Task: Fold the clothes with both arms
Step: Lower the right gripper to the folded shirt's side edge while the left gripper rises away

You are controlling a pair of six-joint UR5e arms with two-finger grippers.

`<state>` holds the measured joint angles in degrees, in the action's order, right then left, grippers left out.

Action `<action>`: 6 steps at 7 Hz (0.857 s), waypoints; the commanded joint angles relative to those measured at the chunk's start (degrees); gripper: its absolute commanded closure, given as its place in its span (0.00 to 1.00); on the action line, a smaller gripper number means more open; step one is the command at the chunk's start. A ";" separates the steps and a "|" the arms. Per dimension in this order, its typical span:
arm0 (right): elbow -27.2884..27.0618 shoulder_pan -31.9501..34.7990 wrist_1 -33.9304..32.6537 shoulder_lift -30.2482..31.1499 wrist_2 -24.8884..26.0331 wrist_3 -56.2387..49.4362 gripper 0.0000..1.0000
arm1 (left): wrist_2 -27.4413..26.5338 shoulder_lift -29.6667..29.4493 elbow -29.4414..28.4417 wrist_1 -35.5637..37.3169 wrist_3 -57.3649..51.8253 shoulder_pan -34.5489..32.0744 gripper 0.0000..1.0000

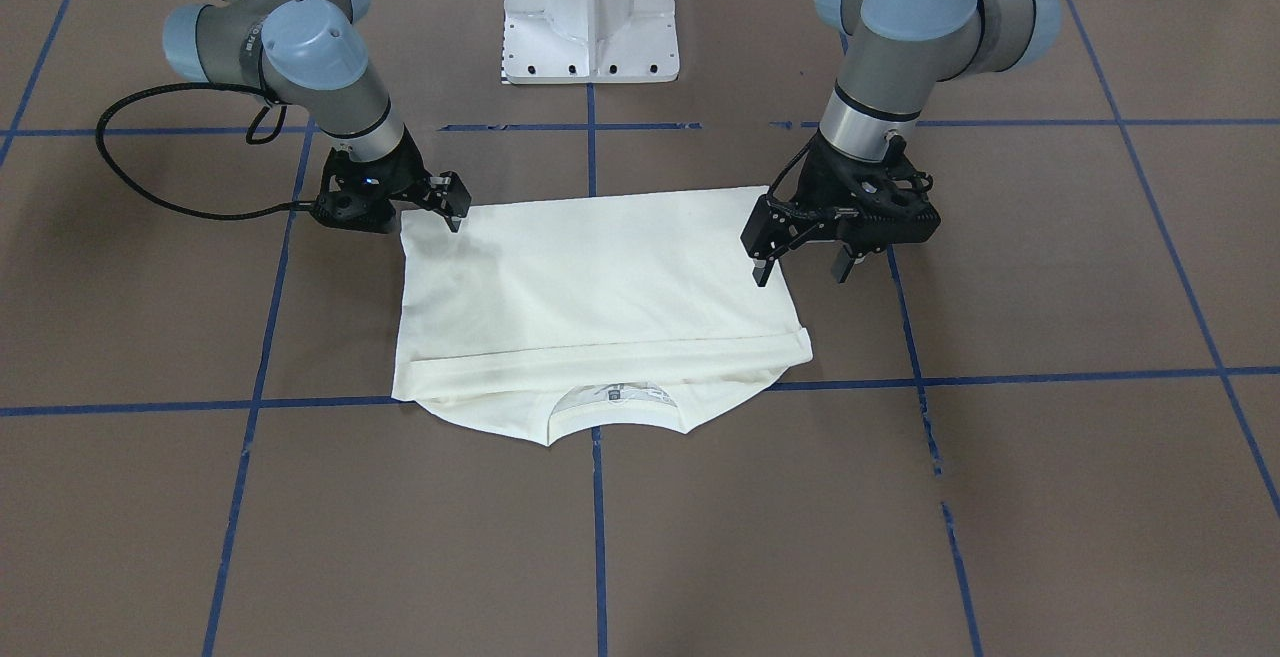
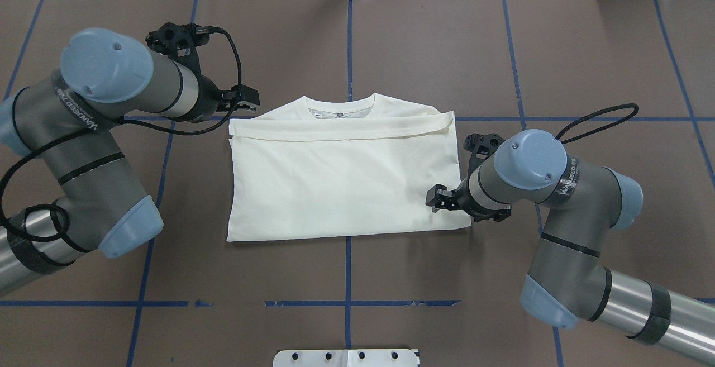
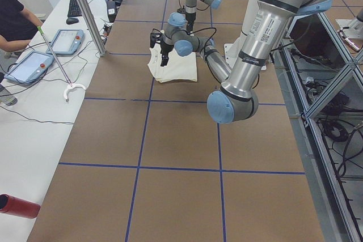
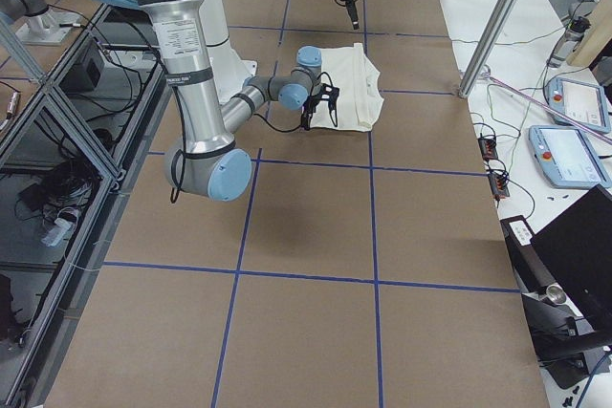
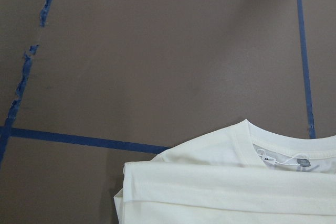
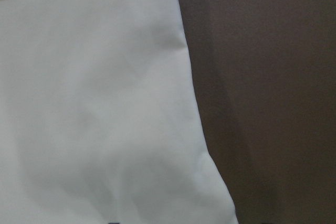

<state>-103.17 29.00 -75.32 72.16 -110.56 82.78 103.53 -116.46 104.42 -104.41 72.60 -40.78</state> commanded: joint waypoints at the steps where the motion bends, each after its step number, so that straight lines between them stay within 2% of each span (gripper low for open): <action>1: 0.25 0.09 -0.09 0.08 0.17 -0.07 0.12 | 0.00 0.00 0.00 0.00 0.00 0.00 0.00; 2: 0.25 0.53 -0.09 0.08 0.17 -0.07 0.16 | 0.00 0.00 0.00 0.00 0.00 0.00 0.00; 3: 0.25 0.88 -0.09 0.08 -0.09 -0.07 0.29 | 0.00 0.00 0.00 0.00 0.00 0.00 0.00; 5: 0.17 0.97 -0.09 0.26 -0.27 -0.07 0.93 | 0.00 0.09 0.00 0.00 0.00 0.00 0.00; 6: -0.09 0.88 -0.09 0.52 0.08 0.01 1.00 | 0.00 0.00 0.00 0.00 0.00 0.00 0.00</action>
<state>-103.03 29.91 -75.41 72.42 -110.73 82.70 103.54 -116.41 104.41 -104.41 72.60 -40.78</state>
